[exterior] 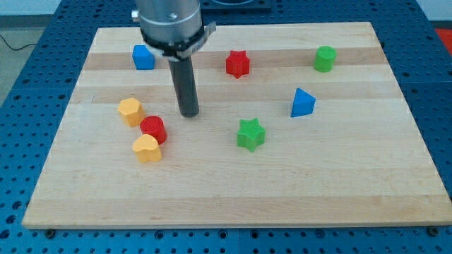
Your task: Move the yellow hexagon above the red circle
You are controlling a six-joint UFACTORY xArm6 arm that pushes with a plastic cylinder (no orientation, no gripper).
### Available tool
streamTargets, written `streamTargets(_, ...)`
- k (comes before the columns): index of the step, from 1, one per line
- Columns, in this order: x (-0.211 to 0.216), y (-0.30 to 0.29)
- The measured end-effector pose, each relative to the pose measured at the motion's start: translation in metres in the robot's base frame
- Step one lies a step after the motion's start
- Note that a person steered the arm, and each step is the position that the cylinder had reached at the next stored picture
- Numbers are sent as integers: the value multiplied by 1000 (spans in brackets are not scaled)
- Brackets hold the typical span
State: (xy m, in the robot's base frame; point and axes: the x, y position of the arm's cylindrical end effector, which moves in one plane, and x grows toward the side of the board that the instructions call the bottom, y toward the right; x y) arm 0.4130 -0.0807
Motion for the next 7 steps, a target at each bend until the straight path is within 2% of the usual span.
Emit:
streamTargets(1, -48, -32)
streamTargets(2, -71, -123)
streamTargets(3, -63, -219)
streamTargets(5, 19, -224)
streamTargets(6, 38, -219)
streamTargets(7, 38, -195)
